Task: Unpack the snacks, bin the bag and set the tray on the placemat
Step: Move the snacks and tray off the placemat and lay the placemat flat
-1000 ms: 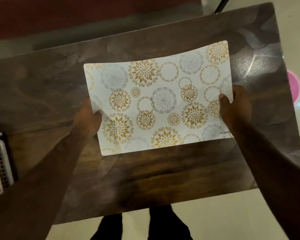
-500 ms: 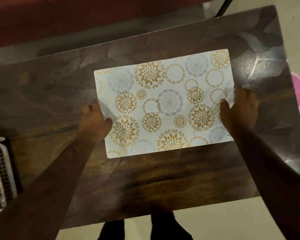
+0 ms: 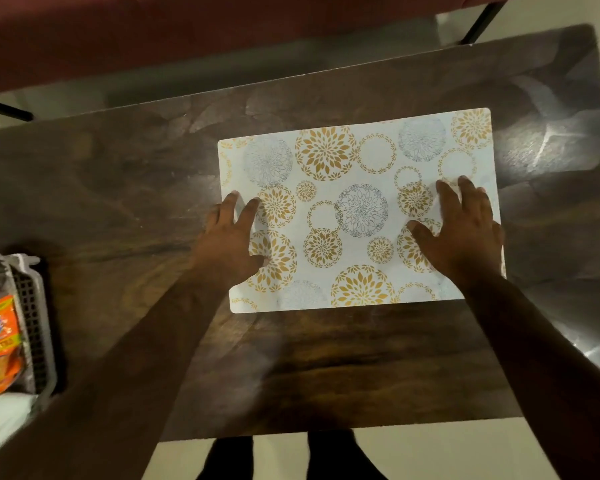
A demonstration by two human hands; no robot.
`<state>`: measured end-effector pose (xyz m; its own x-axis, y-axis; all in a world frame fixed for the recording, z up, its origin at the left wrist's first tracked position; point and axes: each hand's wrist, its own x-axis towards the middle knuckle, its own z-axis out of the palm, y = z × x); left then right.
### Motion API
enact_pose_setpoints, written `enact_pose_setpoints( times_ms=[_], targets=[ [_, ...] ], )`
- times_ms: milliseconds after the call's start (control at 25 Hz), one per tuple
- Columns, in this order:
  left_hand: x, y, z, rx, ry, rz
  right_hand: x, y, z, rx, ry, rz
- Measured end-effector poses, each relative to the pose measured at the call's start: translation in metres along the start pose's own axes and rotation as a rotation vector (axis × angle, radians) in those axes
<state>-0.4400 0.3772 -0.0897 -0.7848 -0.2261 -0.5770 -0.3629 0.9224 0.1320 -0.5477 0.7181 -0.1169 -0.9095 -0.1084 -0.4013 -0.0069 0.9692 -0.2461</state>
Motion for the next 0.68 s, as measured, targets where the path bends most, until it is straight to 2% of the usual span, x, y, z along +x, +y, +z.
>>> enact_pose_setpoints(
  times_ms=[360, 680],
  targets=[
    [-0.004, 0.000, -0.001, 0.078, 0.025, -0.034, 0.001, -0.017, -0.004, -0.036, -0.037, 0.035],
    [-0.010, -0.020, 0.000, 0.057, 0.017, -0.087, -0.007, -0.027, 0.001, -0.019, -0.024, 0.007]
  ],
)
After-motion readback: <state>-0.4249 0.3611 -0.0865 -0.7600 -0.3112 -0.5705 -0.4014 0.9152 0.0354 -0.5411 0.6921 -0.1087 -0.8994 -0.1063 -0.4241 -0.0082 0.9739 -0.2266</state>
